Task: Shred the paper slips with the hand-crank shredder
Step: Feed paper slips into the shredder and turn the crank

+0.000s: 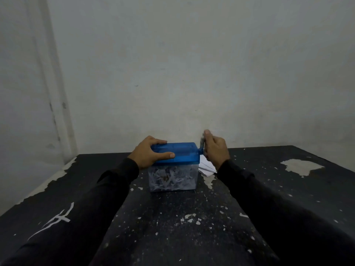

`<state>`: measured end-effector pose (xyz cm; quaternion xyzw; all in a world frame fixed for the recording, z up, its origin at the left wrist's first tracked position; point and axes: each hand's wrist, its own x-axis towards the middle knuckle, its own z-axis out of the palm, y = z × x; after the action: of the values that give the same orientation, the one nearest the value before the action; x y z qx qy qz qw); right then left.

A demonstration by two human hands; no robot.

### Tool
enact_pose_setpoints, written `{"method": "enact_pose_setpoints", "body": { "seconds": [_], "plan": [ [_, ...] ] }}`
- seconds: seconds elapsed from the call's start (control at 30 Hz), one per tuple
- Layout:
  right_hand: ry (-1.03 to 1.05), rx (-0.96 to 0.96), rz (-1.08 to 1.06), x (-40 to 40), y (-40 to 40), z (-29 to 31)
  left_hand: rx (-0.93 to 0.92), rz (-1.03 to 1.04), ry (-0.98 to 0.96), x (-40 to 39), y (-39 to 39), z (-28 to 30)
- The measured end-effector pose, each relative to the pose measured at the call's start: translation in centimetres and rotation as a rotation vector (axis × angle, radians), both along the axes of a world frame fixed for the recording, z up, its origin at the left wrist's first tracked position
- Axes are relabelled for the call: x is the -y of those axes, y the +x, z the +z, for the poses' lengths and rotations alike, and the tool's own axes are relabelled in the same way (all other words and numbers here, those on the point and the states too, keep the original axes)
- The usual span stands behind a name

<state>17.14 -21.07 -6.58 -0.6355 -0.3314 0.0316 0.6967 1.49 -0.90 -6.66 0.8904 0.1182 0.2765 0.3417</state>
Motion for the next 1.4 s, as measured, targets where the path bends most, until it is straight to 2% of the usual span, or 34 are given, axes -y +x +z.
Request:
{"method": "enact_pose_setpoints", "body": {
  "seconds": [0.1,0.2,0.3,0.43,0.57,0.67,0.73,0.8,0.9,1.13,1.4],
  "plan": [
    [-0.145,-0.021,-0.077,-2.2,3.0,1.0,-0.001,-0.011,-0.004,0.1,0.1,0.1],
    [-0.231,-0.093,-0.131,-4.0,5.2,-1.8,0.009,-0.005,-0.027,0.1,0.1,-0.1],
    [-0.344,-0.118,-0.095,-3.6,5.3,-5.3,0.023,0.005,-0.04,0.1,0.1,-0.1],
    [-0.459,0.022,-0.097,-0.9,4.2,-6.3,0.02,0.019,-0.049,-0.1,0.2,-0.3],
    [-0.454,0.207,-0.387,1.6,5.3,-6.6,0.04,0.003,-0.073,0.0,0.2,-0.4],
    [-0.757,0.261,-0.557,3.1,6.7,-7.8,0.039,-0.005,-0.082,-0.3,0.1,-0.3],
    [-1.021,0.254,-0.569,3.6,7.2,-8.2,0.04,-0.009,-0.086,-0.3,0.1,-0.1],
    [-1.139,0.2,-0.537,3.8,7.3,-8.3,0.043,-0.011,-0.089,-0.1,0.3,-0.2],
    [-1.139,0.147,-0.494,3.7,7.7,-8.5,0.054,-0.009,-0.099,-0.1,0.3,-0.5],
    [-0.955,0.128,-0.525,4.6,8.0,-8.2,0.055,-0.01,-0.115,-0.4,0.4,-0.7],
    [-0.984,0.069,-0.443,3.7,9.1,-7.6,0.067,-0.008,-0.118,-0.5,0.5,-0.8]
  ]
}}
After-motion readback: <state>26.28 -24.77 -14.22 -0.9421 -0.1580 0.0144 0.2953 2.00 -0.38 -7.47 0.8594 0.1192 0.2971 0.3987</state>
